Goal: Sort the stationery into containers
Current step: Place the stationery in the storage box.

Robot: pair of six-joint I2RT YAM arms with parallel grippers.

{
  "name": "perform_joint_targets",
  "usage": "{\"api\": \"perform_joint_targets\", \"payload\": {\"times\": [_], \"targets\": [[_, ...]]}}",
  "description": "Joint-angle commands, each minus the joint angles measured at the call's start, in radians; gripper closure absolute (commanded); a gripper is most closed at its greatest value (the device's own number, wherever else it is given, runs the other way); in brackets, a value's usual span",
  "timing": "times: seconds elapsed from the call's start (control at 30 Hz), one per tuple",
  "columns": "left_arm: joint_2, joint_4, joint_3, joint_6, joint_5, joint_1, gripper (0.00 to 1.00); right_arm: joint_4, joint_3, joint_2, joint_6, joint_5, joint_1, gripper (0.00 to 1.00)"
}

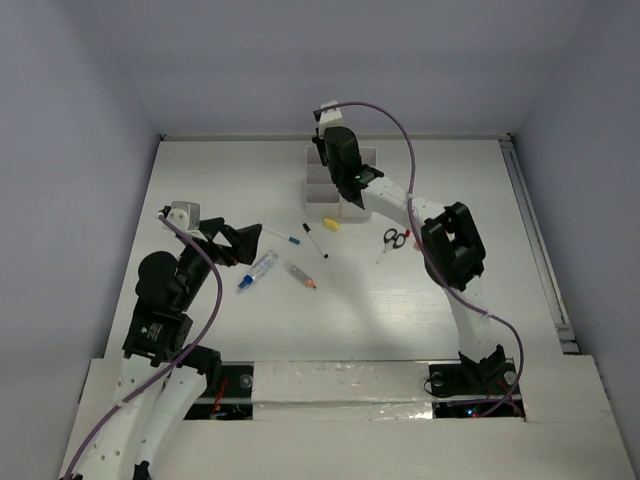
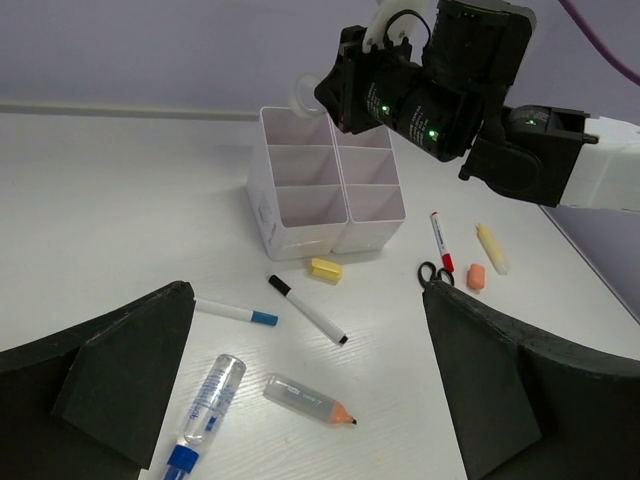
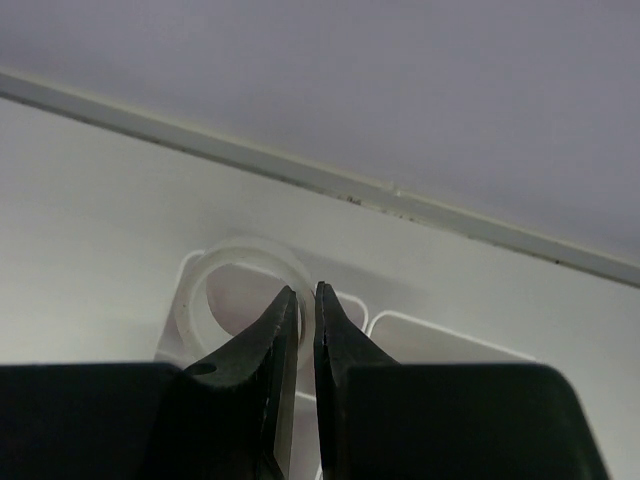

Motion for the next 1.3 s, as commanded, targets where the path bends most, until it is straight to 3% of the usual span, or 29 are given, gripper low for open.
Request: {"api": "perform_joint_targets", "payload": {"times": [0.0, 0.3, 0.97, 1.17, 1.27], "targets": [[-0.004, 0.040, 0.039, 0.003, 0.015, 0.006, 0.01, 0.172, 0.021, 0.017, -0.090, 0.042, 0.001, 0.97], [-0.002, 0.040, 0.039, 0.003, 0.015, 0.006, 0.01, 0.311, -0.057, 0.025, -0.164, 0.036, 0.001, 0.97], [0.004, 0.040, 0.041, 0.004, 0.013, 0.006, 0.01, 0.347, -0.082, 0.076, -0.176, 0.057, 0.001, 0.92], [0.004, 0.040, 0.041, 0.004, 0.015, 0.006, 0.01, 0.353, -0.091, 0.079, -0.187, 0.071, 0.001, 0.84], [0.002, 0.040, 0.041, 0.004, 0.013, 0.006, 0.01, 0.359, -0.099, 0.076, -0.190, 0.082, 0.001, 0.74]]}}
